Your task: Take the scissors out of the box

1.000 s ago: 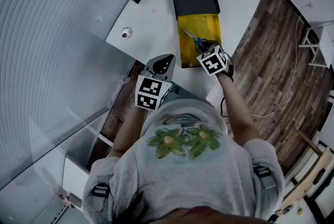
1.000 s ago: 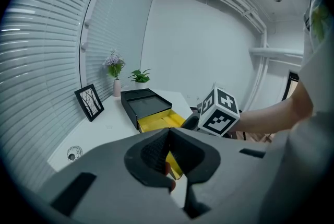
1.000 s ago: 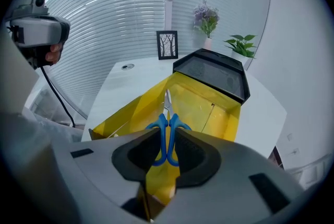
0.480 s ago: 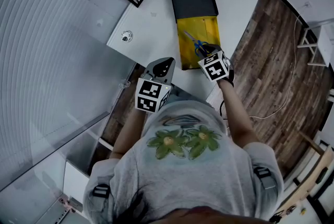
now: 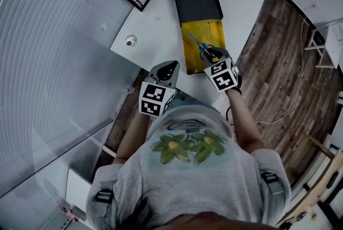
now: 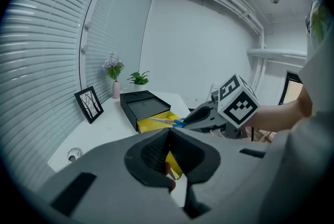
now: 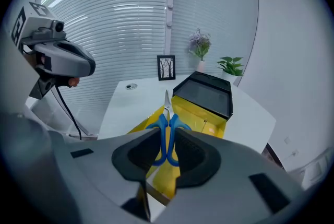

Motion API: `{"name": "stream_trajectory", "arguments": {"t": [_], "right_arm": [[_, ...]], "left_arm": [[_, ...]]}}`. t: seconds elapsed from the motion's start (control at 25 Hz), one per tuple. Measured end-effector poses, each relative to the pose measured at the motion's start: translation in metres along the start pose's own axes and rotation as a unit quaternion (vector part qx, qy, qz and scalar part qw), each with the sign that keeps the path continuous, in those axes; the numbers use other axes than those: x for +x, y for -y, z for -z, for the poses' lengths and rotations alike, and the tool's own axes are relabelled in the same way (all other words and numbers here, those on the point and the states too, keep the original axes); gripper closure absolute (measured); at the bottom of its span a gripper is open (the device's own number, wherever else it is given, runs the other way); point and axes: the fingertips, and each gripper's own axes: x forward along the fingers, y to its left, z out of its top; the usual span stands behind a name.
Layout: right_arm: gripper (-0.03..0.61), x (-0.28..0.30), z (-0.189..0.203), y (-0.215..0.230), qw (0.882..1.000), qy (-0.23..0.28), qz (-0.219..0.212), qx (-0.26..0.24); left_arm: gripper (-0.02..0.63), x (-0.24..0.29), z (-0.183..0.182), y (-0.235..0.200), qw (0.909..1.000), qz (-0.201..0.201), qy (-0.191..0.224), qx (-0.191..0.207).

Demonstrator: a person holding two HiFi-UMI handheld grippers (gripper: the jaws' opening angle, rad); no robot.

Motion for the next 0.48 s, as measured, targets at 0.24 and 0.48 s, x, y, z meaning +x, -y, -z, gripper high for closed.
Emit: {"name": "stream_trajectory", "arguments": {"t": [0.24, 0.48], "right_arm": [[0.492, -0.017, -0.010, 0.000, 0.999, 0.030, 0.006, 0.017], [0.492, -0.032, -0.016, -0.006, 0.998, 0.049, 0.008, 0.024]], "left_arm": [[0.606, 0.000, -0.004, -0.001, 1.0000, 0.000, 0.003, 0.003], [0.607, -0.002, -0.004, -0.003, 1.0000, 0.000, 0.002, 0.006]]}}
